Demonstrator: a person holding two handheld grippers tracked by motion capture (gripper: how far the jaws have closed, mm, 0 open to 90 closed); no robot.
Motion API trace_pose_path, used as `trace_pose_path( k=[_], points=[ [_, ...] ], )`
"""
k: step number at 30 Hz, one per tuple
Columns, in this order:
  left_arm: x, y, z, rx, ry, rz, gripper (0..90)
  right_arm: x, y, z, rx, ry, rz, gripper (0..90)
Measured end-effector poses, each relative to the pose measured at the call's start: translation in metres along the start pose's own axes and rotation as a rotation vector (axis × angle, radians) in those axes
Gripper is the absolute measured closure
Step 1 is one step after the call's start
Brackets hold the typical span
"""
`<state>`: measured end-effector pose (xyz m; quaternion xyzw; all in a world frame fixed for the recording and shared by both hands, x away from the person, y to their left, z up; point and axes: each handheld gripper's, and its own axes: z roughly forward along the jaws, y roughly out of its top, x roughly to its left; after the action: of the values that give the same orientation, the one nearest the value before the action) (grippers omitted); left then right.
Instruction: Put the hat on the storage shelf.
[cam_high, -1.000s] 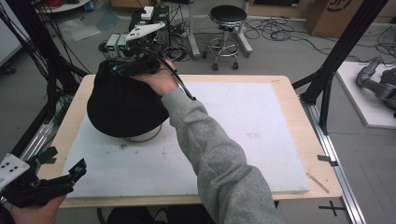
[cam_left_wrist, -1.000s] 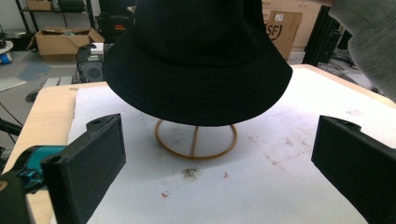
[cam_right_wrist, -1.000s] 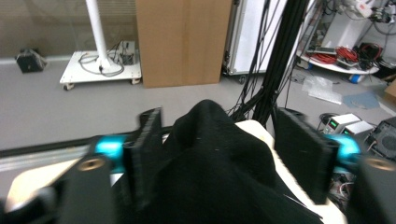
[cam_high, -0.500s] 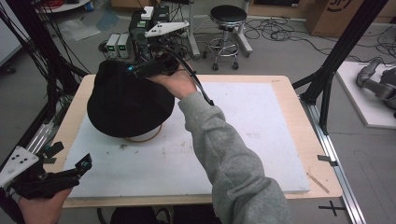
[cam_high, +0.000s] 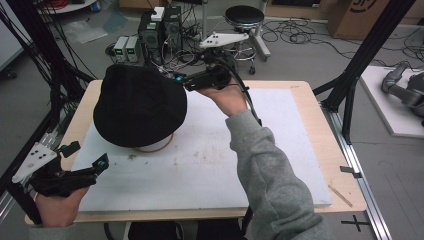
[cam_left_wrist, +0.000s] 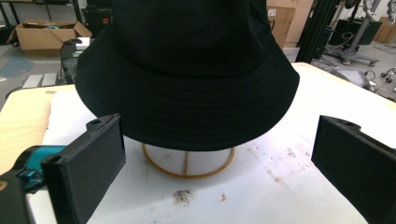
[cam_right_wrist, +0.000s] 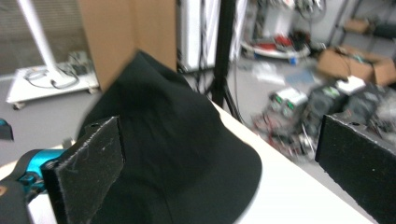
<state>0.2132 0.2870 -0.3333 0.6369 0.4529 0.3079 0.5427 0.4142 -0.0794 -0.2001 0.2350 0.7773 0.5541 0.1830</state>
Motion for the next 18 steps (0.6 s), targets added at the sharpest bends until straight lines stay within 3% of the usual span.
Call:
trace_pose_path(
  k=[8,11,18],
  points=[
    [0.001,0.003,0.011,0.004,-0.004,-0.001,3.2,-0.009,-0.008,-0.033,0.025,-0.051,0.003,1.1],
    [0.001,0.003,0.014,0.003,-0.006,-0.001,3.2,-0.014,-0.016,-0.046,-0.019,-0.06,0.008,1.2],
    [0.003,0.003,0.018,0.008,-0.004,-0.004,3.2,-0.025,-0.039,-0.067,0.003,-0.104,0.033,1.2]
  ],
)
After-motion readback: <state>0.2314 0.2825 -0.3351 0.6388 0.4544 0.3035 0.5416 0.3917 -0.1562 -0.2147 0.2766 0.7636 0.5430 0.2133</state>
